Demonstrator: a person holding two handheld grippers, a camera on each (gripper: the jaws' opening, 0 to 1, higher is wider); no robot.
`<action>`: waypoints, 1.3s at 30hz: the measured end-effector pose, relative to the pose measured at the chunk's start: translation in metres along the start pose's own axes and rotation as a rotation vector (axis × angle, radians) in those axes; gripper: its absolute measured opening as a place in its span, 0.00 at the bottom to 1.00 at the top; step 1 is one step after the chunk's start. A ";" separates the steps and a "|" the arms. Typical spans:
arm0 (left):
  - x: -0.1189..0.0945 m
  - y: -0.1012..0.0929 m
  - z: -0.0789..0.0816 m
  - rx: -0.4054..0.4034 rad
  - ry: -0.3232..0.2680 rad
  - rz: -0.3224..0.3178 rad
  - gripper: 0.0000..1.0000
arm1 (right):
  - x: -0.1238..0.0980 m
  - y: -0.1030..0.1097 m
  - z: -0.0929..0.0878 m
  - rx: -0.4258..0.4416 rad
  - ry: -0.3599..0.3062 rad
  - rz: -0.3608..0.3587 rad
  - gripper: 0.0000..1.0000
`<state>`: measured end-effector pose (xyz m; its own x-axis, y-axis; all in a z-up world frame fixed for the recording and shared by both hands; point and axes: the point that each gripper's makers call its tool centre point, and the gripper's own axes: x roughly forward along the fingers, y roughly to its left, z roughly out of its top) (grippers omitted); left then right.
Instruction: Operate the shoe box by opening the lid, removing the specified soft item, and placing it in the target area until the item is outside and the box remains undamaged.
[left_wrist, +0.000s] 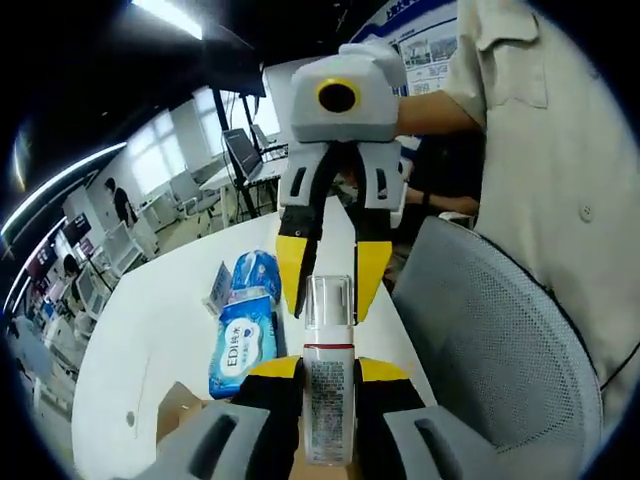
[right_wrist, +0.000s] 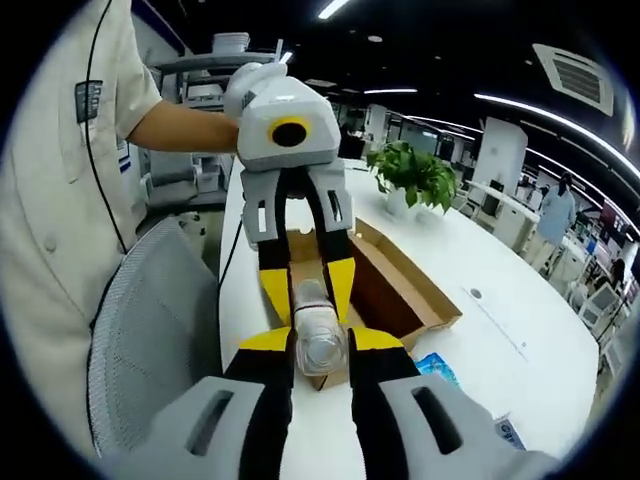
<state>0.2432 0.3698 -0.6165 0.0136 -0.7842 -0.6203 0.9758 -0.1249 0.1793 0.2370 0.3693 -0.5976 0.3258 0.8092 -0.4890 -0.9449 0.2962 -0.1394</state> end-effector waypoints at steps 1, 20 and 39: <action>0.000 0.000 0.000 0.013 -0.003 0.003 0.19 | 0.000 0.001 0.000 -0.008 0.008 0.008 0.18; -0.007 0.012 0.002 -0.033 -0.069 0.102 0.25 | 0.001 -0.006 0.011 -0.022 0.084 0.048 0.16; -0.050 0.037 -0.020 -0.295 -0.113 0.362 0.53 | -0.006 -0.040 0.017 -0.120 0.166 0.078 0.16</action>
<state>0.2826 0.4169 -0.5946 0.3557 -0.8089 -0.4681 0.9334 0.3330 0.1337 0.2734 0.3608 -0.5742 0.2516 0.7296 -0.6359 -0.9672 0.1655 -0.1929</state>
